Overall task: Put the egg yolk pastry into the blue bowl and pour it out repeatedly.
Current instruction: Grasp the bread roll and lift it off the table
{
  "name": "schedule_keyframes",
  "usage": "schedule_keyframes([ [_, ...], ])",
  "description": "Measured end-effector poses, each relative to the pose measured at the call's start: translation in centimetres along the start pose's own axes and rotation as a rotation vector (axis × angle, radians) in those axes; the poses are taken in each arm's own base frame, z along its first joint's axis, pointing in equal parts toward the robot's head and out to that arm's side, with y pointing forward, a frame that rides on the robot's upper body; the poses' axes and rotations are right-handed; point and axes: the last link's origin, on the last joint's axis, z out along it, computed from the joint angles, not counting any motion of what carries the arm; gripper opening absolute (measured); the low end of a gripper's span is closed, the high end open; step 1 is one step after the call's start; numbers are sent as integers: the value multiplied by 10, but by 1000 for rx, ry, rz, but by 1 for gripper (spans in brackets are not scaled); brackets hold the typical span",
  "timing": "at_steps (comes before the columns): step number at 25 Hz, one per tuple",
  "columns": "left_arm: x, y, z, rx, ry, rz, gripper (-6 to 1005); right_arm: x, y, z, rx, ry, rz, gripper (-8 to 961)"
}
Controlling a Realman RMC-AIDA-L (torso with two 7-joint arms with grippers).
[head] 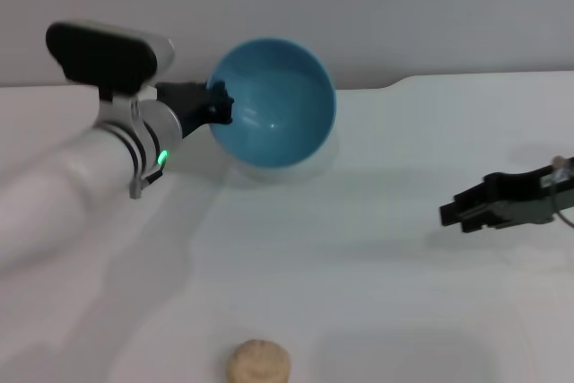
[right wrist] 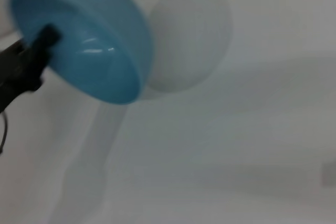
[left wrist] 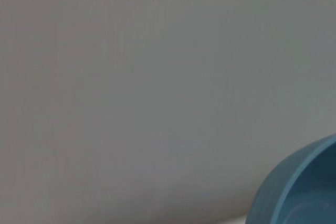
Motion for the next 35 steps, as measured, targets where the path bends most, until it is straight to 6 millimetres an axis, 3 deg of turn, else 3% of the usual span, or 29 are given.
schedule_keyframes([
  [8, 10, -22, -3, -82, -251, -88, 1, -5, 26, 31, 25, 97, -112, 321],
  [17, 11, -28, -12, -72, -542, -24, 0, -9, 63, 71, 69, 185, -265, 321],
  [26, 14, -25, -17, -62, -587, -13, 0, 1, 109, 109, -1, 239, -394, 320],
  [35, 17, -19, -20, -78, -650, 23, 0, 27, 127, 137, 4, 308, -476, 320],
])
